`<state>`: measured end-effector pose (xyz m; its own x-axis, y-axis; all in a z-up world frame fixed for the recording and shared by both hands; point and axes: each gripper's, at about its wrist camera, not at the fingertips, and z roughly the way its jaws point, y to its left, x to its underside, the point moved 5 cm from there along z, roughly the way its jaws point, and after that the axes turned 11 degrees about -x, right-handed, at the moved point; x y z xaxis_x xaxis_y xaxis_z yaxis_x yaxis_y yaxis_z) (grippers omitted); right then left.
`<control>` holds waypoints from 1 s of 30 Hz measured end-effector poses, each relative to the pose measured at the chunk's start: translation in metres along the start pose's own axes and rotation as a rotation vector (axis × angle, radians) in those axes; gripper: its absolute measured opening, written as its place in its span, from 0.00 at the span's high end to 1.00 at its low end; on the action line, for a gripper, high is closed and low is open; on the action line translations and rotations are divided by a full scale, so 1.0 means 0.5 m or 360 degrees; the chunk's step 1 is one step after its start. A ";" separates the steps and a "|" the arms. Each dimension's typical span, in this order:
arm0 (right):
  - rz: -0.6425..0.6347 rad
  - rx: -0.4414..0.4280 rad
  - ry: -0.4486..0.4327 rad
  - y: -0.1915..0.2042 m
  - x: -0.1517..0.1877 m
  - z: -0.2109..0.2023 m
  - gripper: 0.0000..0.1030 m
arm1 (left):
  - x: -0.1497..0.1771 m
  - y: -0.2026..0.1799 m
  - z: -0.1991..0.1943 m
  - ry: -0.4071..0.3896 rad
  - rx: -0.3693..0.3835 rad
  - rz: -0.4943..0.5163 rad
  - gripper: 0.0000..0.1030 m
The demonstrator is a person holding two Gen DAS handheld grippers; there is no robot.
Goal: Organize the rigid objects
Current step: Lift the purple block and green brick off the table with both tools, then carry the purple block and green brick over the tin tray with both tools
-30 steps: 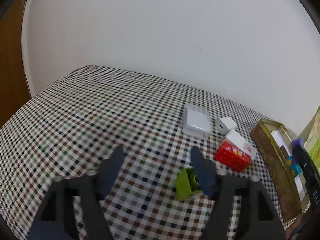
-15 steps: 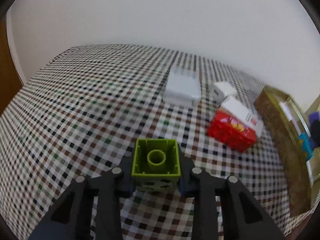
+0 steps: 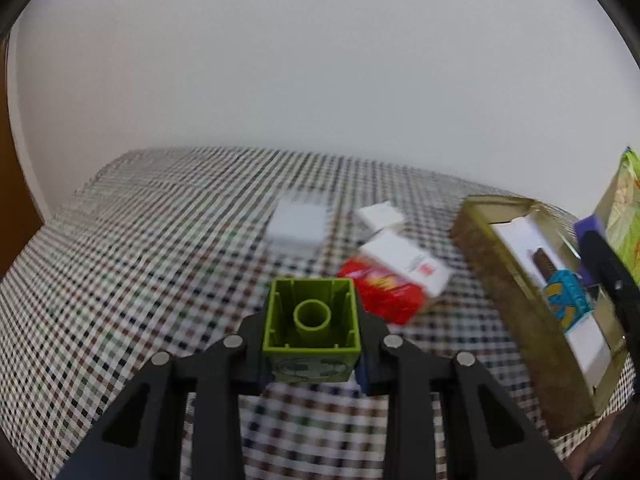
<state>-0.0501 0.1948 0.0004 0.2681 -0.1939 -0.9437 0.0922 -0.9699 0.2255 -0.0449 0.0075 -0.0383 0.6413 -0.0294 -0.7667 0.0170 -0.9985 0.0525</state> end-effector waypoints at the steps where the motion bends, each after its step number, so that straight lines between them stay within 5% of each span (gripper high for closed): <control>1: 0.0006 0.0005 -0.0010 -0.006 -0.001 -0.006 0.58 | -0.004 -0.018 -0.011 -0.0029 0.0004 0.0016 0.71; 13: -0.0042 0.0144 -0.0084 -0.075 -0.012 -0.054 0.58 | -0.045 -0.149 -0.051 -0.0149 0.0058 0.0165 0.71; 30: -0.0049 0.0348 -0.0113 -0.178 -0.021 -0.076 0.58 | -0.056 -0.263 -0.074 -0.0165 0.0188 0.0261 0.71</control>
<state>-0.0248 0.2889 -0.0004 0.1997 -0.1660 -0.9657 -0.1126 -0.9829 0.1457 -0.0367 0.1414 0.0002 0.5456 -0.1904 -0.8161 -0.1748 -0.9783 0.1114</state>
